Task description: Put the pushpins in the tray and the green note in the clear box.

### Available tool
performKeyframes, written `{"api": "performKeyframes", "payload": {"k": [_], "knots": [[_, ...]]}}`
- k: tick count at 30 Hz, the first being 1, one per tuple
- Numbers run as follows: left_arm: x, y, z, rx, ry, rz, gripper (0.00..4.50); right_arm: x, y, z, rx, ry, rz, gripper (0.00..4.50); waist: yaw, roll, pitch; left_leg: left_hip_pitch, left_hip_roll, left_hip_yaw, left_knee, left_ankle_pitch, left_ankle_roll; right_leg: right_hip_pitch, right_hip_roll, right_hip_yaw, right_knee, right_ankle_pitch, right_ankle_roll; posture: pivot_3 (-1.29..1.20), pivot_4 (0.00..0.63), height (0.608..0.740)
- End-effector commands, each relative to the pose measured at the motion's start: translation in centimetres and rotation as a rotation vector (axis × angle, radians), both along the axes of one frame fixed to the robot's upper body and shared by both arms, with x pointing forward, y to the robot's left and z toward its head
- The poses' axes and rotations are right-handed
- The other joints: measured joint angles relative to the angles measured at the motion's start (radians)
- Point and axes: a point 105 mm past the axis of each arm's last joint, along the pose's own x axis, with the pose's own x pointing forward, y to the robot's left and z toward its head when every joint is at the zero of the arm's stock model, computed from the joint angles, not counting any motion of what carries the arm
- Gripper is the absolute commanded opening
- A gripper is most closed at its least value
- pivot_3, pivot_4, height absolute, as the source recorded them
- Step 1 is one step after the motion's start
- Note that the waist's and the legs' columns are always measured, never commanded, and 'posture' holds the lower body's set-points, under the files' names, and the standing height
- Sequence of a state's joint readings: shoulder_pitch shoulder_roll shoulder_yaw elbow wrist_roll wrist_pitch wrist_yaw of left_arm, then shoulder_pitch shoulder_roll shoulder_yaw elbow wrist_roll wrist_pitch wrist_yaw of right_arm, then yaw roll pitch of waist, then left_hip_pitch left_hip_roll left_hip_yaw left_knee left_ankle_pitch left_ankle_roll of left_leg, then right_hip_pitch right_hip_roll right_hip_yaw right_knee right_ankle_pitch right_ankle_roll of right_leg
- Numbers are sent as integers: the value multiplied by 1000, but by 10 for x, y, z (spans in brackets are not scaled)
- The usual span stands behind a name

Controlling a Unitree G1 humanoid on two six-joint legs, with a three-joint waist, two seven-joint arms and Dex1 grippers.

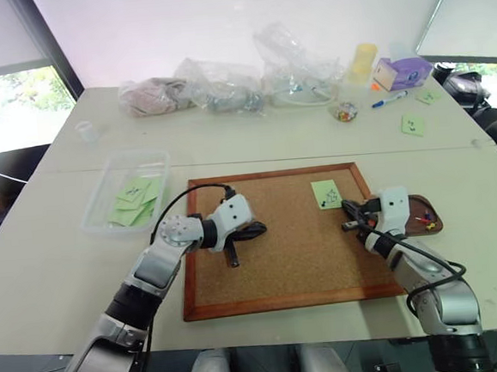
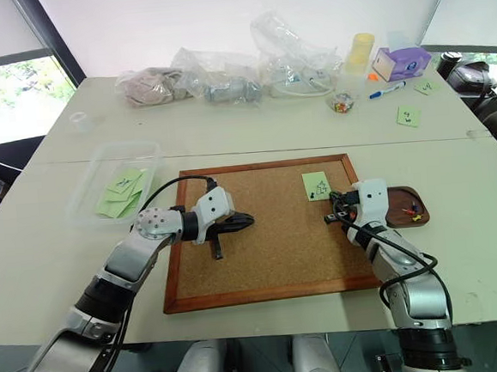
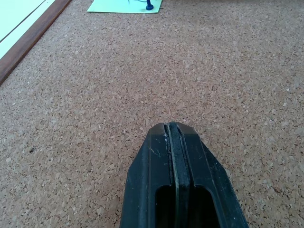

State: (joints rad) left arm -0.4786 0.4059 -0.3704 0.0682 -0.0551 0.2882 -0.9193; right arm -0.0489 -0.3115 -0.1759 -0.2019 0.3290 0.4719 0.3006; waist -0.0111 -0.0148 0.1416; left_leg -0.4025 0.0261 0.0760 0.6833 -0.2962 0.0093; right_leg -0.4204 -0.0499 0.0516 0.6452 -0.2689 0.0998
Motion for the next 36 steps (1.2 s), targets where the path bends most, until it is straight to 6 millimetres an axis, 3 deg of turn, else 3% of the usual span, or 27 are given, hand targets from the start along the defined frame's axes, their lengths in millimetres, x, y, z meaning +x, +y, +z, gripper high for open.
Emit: {"api": "performKeyframes", "payload": {"k": [1, 10, 18, 22, 26, 36], "knots": [[0, 4, -15, 46, 37, 26, 0, 1, 1, 8, 20, -39, 3, 34, 0, 0, 0, 0, 0, 0, 0, 0, 0, 0, 0, 0, 0, 0, 0, 0, 150, 737], [-4, 7, -21, 81, 64, 18, 0, -4, -13, 38, -29, -252, -109, 34, 1, 0, 0, -1, 0, 0, 0, 0, 0, -1, -1, 0, 0, 0, 0, 0, 150, 737], [-1, 9, -22, 113, 51, 22, 0, -6, -22, 45, -35, -315, -171, 34, -3, 0, 0, 0, 0, 0, 0, 0, 0, -1, 1, 0, 0, 0, 0, 0, 150, 737], [0, 11, -22, 115, 49, 25, 0, -13, -42, 49, -51, -324, -269, 34, -1, 0, 0, 0, 0, 0, 0, 0, 0, -1, 0, 0, 0, 0, 0, 0, 150, 737], [-1, 11, -21, 109, 48, 30, 0, -29, -81, 37, -206, -230, -430, 34, -2, 0, 0, 0, 0, 0, 0, 0, 0, -1, -1, 0, 0, 0, 0, 0, 150, 737], [-1, 9, -21, 106, 47, 24, 0, -38, -92, 12, -230, -48, -475, 34, -3, 1, 0, 0, 0, 0, 0, 0, 0, -1, -3, 0, 0, 0, -1, 0, 150, 737]]}}
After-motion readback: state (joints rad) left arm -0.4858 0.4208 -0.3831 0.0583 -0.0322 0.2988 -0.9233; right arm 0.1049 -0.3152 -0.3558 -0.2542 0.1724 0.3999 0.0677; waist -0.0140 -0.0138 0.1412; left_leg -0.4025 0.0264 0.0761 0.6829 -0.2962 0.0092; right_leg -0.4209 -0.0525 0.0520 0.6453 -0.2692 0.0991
